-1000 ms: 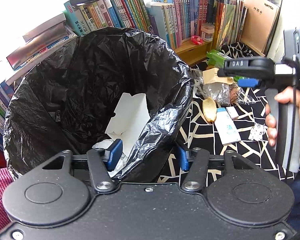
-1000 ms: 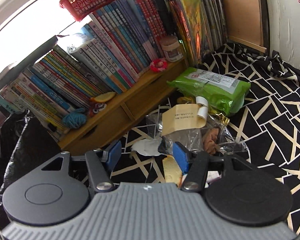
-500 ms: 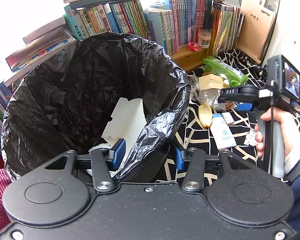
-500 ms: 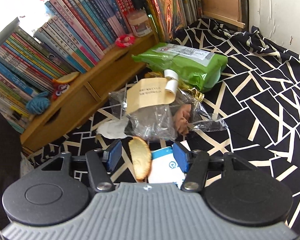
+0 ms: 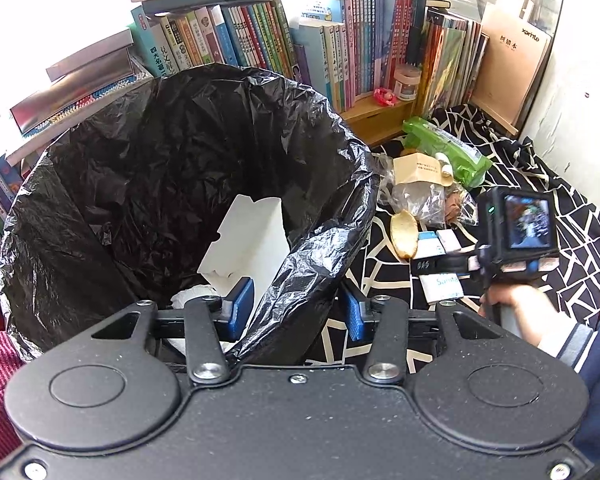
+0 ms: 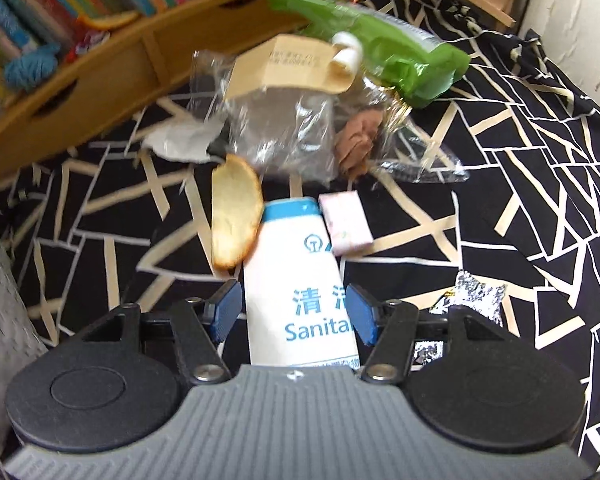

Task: Collect trash
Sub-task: 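Move the right gripper down to the white Sanitar bottle, then close the right gripper around the white Sanitar bottle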

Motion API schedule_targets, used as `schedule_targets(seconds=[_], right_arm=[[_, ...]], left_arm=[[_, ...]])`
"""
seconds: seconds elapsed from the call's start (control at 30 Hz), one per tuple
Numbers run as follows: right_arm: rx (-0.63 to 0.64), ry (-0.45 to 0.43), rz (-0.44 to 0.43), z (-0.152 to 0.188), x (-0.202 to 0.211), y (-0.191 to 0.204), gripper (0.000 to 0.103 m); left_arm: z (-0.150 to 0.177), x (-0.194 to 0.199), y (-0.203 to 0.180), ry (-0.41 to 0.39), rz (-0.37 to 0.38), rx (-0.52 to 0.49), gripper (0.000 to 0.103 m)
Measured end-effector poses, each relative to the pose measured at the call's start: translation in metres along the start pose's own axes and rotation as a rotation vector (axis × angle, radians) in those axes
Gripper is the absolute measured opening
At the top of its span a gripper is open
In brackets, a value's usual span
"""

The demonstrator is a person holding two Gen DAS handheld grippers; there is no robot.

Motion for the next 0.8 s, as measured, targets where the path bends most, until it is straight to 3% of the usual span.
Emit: schedule_targets(seconds=[0.3, 0.47, 0.6, 0.8], right_arm=[[0.045, -0.004, 0.01, 0.01, -0.01, 0.006, 0.078], [0.044, -0.002, -0.013, 0.007, -0.006, 0.008, 0.058], [-0.007, 0.011, -0.056, 0.004, 0.001, 0.008, 0.032], [-0.058, -0.059, -0.118, -0.016, 0.028, 0.012, 0.025]], left_arm=[[0.002, -0.004, 0.002, 0.039, -0.021, 0.003, 0.044], [0.001, -0.005, 0.002, 0.036, -0.014, 0.002, 0.041], [0.002, -0.004, 0.001, 0.03, -0.007, -0.012, 0.037], [0.003, -0.003, -0.003, 0.025, -0.001, -0.039, 0.032]])
Point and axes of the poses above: each gripper's, at about its wrist camera, not at the fingertips, and x roughly against the way its jaws point, y to its left, z to its underside, the point moved 8 cm from there along -x, roughly the way its jaws point, and after that the axes turned 11 degrees about z, right-handed, at the moved point
